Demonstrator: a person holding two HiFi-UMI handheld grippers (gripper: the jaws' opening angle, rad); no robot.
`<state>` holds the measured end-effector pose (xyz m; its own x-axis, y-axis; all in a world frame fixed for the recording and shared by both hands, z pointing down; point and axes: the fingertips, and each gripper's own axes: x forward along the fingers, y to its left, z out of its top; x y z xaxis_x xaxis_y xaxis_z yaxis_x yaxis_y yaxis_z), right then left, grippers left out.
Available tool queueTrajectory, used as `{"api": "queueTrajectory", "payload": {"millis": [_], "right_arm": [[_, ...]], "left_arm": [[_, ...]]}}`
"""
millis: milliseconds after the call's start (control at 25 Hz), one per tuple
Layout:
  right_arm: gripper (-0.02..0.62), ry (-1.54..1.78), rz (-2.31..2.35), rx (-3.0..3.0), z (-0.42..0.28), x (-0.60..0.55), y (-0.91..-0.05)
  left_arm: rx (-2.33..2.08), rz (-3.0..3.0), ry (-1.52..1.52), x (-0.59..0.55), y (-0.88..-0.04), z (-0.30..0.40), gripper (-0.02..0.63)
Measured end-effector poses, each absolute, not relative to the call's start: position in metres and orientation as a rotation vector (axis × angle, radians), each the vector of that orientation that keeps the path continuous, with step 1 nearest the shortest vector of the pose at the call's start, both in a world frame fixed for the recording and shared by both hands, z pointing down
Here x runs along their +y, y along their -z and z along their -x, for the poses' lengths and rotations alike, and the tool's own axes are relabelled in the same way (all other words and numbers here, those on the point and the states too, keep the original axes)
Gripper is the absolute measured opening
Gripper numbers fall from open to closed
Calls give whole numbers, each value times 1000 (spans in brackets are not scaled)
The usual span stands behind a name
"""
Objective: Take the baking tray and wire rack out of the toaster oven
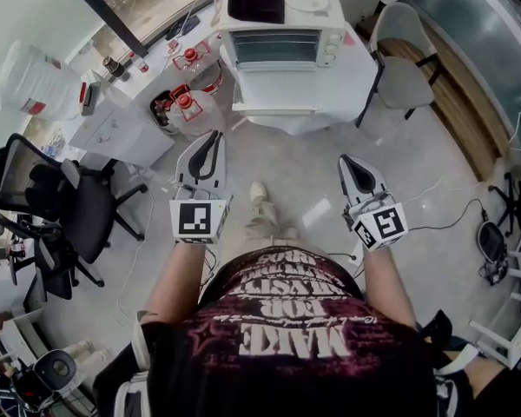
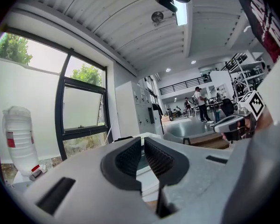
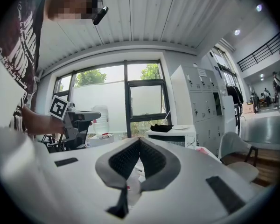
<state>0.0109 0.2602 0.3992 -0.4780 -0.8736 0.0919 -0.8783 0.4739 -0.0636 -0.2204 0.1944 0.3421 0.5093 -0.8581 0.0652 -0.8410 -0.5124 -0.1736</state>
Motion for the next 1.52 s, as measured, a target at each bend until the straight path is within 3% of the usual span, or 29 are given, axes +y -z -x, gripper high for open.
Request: {"api": "queueTrajectory", "payload": {"millis": [1520], "right_arm": [[3, -220, -1591, -2595, 3, 95, -413]], "left_arm": [[1421, 2698, 266, 16, -366, 220, 25]]}}
